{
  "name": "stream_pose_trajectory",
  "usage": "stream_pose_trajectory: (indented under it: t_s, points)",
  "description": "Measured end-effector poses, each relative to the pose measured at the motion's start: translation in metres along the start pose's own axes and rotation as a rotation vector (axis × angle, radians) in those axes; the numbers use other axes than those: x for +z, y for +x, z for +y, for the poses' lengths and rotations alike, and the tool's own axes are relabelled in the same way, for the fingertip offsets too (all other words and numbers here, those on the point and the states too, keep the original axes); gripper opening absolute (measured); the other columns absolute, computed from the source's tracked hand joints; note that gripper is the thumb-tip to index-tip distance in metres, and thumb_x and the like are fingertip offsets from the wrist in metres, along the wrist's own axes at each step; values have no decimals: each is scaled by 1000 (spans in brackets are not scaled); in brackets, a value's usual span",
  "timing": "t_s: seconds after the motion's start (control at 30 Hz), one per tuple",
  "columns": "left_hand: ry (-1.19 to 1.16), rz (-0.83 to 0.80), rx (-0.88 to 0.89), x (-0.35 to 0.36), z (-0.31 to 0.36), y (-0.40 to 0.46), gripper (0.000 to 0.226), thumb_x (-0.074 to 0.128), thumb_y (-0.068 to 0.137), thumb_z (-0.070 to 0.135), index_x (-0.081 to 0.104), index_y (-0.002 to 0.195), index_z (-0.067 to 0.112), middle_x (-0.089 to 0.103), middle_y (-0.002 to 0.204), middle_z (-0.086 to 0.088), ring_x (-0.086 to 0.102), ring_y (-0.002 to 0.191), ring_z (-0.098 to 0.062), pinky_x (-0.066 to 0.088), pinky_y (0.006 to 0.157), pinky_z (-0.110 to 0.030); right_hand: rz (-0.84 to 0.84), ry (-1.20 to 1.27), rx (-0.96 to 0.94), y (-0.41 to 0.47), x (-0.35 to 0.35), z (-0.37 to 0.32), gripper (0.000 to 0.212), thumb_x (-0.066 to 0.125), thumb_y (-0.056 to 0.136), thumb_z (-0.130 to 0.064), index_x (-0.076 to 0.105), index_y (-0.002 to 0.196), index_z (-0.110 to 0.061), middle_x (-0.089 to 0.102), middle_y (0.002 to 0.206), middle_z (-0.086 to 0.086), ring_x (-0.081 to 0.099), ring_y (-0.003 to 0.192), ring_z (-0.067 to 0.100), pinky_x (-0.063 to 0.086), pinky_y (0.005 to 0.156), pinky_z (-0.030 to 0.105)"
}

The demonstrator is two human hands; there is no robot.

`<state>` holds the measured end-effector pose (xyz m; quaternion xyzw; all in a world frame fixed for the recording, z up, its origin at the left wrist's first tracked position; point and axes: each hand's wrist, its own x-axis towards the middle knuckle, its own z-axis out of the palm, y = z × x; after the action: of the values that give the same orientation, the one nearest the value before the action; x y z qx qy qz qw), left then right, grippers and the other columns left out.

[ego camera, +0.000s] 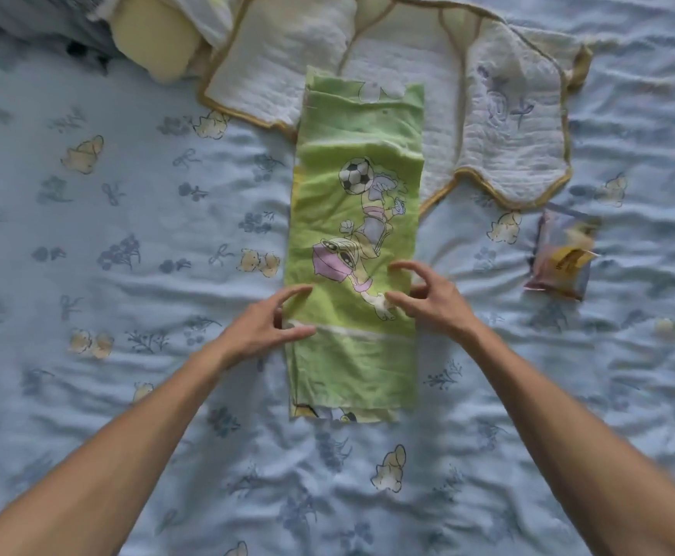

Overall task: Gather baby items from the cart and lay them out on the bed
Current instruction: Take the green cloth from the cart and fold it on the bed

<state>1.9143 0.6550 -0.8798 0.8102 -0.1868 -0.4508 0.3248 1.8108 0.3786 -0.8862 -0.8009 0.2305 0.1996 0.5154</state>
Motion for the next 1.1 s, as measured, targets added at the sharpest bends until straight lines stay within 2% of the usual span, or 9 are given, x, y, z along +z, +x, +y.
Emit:
stream_pose_trajectory:
  t_s: [0.13, 0.33, 0.5, 0.67, 0.73, 0.8, 0.87, 0.93, 1.1]
  points:
    - [30, -94, 63, 8, -2, 17, 74, 76, 76, 34, 38, 139, 42, 47, 144, 0, 57, 117, -15, 39, 107, -33, -228, 41, -31, -9, 7, 19, 72, 78, 76, -27, 38, 130, -51, 60, 47, -5, 56, 44, 4, 43, 49, 12]
    - [-169, -48, 101, 15, -11, -2, 75, 76, 78, 20, 37, 142, 28, 42, 146, 5, 41, 128, -1, 33, 106, -19, -174, 157, 16, -34, 22, 17, 74, 81, 73, -16, 40, 133, -31, 64, 104, -9, 69, 73, 6, 58, 65, 24]
    - [-158, -7, 5, 19, -21, -21, 81, 73, 75, 42, 32, 144, 37, 36, 151, 4, 33, 130, -2, 27, 106, -30, -69, 235, 105, -60, 39, 25, 69, 78, 77, -25, 39, 132, -40, 63, 70, 16, 50, 45, 11, 43, 45, 24]
    - [43, -179, 37, 38, -29, -48, 93, 76, 75, 39, 14, 142, 54, 66, 117, -5, 54, 91, 18, 41, 86, -3, -183, 101, 74, -99, 54, 44, 90, 76, 79, -25, 19, 145, -48, 69, 77, -8, 58, 56, -2, 45, 57, 12]
    - [-40, -172, 41, 43, -29, -54, 92, 76, 77, 34, 15, 142, 54, 45, 139, 14, 47, 117, 9, 33, 96, -3, -216, 228, 106, -110, 55, 47, 86, 74, 82, -20, 21, 143, -50, 73, 94, 0, 69, 76, 12, 55, 68, 23]
    - [-149, -168, 28, 47, -31, -62, 91, 77, 77, 31, 19, 142, 54, 46, 136, 16, 55, 114, 3, 39, 96, -8, -227, 304, 122, -121, 52, 48, 81, 73, 82, -18, 26, 141, -48, 71, 103, 1, 71, 85, 18, 58, 73, 29]
    - [-153, -189, 8, 54, -35, -72, 90, 76, 77, 31, 19, 141, 57, 65, 98, 8, 63, 77, -4, 49, 76, -15, -252, 280, 141, -134, 51, 48, 81, 73, 82, -17, 27, 143, -43, 73, 96, 3, 70, 81, 15, 56, 70, 26]
    - [-75, -203, 4, 61, -41, -82, 90, 75, 78, 33, 16, 140, 60, 48, 63, 3, 44, 56, -6, 39, 59, -19, -276, 245, 171, -147, 62, 48, 82, 73, 82, -13, 26, 145, -37, 73, 92, 0, 69, 75, 7, 52, 67, 20]
    - [0, -82, -13, 72, -47, -89, 91, 76, 77, 33, 18, 145, 51, 46, 56, 6, 43, 49, 3, 36, 54, -12, -76, 117, 174, -155, 98, 54, 85, 73, 80, -16, 24, 141, -47, 74, 95, 1, 71, 81, 15, 56, 77, 33]
